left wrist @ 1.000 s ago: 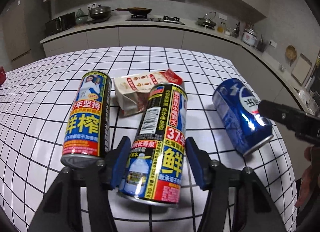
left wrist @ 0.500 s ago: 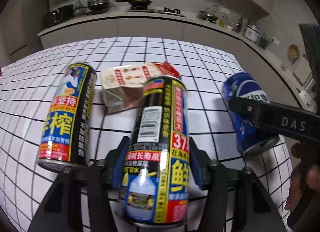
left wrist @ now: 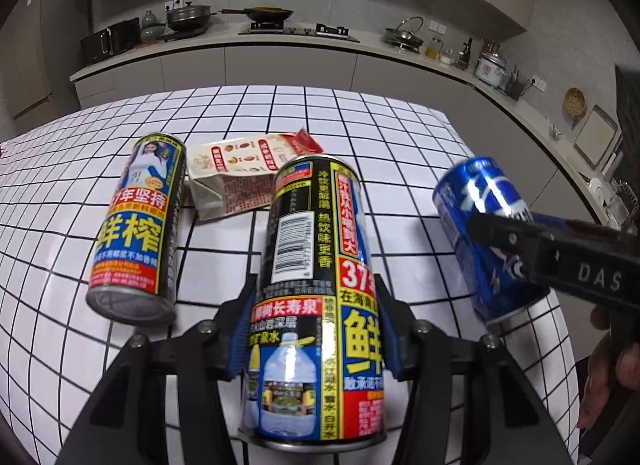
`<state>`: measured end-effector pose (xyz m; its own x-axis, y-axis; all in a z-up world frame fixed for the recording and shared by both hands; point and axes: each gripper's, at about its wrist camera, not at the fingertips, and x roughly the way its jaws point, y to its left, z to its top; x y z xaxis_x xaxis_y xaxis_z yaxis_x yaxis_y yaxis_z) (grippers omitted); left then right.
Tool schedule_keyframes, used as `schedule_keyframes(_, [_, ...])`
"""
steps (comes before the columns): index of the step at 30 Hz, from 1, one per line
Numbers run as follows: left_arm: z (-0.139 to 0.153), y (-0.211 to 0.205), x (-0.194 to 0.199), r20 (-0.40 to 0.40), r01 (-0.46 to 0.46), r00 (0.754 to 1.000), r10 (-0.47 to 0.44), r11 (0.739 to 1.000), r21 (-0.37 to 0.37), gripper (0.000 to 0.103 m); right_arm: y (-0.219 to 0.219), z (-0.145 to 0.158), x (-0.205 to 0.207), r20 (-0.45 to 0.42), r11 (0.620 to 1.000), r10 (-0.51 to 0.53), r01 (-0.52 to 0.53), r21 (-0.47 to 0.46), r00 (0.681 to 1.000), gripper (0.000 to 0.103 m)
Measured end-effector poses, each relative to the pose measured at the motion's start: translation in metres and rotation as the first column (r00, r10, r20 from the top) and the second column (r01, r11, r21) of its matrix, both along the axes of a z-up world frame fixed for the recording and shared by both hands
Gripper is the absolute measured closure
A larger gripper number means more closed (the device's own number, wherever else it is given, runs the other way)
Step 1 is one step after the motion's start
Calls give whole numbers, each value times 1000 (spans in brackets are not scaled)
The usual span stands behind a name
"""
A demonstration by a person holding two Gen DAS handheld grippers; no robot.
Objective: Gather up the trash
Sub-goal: 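Carry the yellow spray can and Pepsi can over the bin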
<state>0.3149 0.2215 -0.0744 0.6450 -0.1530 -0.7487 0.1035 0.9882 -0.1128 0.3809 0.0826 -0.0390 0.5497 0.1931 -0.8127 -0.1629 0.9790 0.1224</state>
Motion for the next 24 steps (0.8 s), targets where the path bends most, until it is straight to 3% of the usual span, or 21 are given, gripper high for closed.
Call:
schedule_keyframes(4, [-2, -4, -2, -12, -2, 1000, 2, 1000, -3, 50, 1, -5, -2, -19, 999, 38, -38, -31, 999, 42])
schedule_keyframes(6, [-3, -6, -3, -15, -2, 1000, 2, 1000, -2, 50, 3, -12, 0, -63, 996, 28, -32, -78, 998, 21])
schedule_keyframes(7, [-2, -6, -2, -18, -2, 1000, 2, 1000, -4, 50, 4, -14, -1, -69, 994, 29, -36, -101, 997, 19])
schedule_keyframes(8, [-3, -6, -3, -21, -5, 1000, 5, 1000, -8, 50, 5, -16, -3, -71, 993, 37, -45, -112, 997, 19])
schedule_keyframes(9, [-3, -7, -4, -22, -6, 1000, 6, 1000, -8, 50, 4, -19, -3, -78, 994, 44, -52, -99, 996, 28])
schedule_keyframes(10, [-3, -8, -4, -23, -6, 1000, 6, 1000, -6, 50, 2, -23, -3, -89, 996, 45, -52, -68, 995, 30])
schedule_keyframes(24, [15, -39, -25, 25, 25, 999, -25, 1000, -13, 50, -40, 13, -39, 11, 1000, -1, 1, 15, 1000, 31])
